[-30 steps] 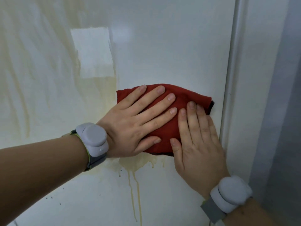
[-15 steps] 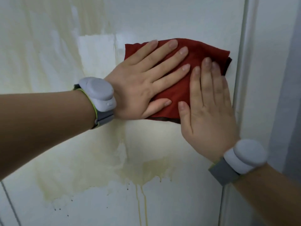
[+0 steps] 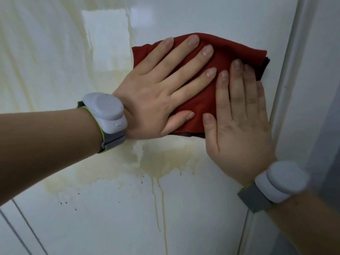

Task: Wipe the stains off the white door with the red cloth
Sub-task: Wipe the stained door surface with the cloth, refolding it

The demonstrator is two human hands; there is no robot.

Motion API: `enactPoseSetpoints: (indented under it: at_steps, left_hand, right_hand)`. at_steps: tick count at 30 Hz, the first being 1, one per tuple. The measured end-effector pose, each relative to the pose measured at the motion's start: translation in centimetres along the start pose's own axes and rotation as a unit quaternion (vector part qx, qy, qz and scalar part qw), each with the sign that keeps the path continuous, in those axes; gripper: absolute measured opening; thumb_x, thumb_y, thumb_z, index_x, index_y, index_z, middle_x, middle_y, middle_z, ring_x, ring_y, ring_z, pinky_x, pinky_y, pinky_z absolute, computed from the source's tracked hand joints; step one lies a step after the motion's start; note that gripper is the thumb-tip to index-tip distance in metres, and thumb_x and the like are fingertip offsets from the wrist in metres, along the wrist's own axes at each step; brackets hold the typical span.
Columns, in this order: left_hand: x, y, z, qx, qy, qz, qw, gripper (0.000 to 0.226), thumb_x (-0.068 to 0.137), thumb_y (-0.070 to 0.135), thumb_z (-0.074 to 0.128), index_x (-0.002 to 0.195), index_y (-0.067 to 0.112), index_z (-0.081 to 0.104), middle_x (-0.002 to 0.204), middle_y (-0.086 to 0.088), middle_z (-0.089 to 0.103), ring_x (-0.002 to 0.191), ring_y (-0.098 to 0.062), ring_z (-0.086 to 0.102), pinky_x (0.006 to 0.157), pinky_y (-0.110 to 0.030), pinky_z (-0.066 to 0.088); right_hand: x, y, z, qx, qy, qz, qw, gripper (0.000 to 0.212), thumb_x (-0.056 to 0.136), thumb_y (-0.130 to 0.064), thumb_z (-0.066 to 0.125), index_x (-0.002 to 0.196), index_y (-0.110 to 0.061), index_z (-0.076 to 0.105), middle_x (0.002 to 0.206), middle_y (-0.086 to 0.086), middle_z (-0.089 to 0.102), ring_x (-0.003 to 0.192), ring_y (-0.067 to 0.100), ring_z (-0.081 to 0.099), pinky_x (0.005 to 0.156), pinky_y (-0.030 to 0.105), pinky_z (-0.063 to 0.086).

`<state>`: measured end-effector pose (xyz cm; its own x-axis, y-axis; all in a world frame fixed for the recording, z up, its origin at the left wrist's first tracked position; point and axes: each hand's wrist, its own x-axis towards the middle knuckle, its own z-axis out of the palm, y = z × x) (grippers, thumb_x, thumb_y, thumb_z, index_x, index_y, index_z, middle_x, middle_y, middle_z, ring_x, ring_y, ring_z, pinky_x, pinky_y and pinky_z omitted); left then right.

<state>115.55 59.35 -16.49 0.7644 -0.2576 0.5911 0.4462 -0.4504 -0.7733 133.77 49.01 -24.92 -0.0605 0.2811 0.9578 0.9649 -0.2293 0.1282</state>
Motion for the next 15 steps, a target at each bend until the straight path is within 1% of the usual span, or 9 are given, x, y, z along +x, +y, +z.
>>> enactPoseSetpoints:
  at_steps: [6, 15]
  left_hand:
    - [-1.8, 2.0, 0.7, -0.008, -0.01, -0.005, 1.0, 0.07, 0.106, 0.048, 0.041, 0.163, 0.01, 0.024, 0.169, -0.018, 0.02, 0.156, -0.043, 0.016, 0.128, -0.057, 0.013]
    - [-4.7, 5.4, 1.8, -0.018, -0.013, -0.011, 1.0, 0.07, 0.106, 0.048, 0.044, 0.162, 0.01, 0.027, 0.168, -0.018, 0.023, 0.155, -0.043, 0.019, 0.127, -0.058, 0.014]
  right_hand:
    - [-2.5, -0.5, 0.6, 0.012, 0.001, 0.0, 1.0, 0.064, 0.106, -0.035, 0.039, 0.158, -0.003, 0.02, 0.165, 0.018, 0.011, 0.155, 0.034, 0.011, 0.127, 0.051, 0.013]
    - [-6.6, -1.2, 1.4, 0.024, -0.032, -0.007, 0.999, 0.064, 0.106, -0.035, 0.04, 0.158, -0.003, 0.018, 0.163, 0.017, 0.008, 0.154, 0.035, 0.011, 0.127, 0.051, 0.011]
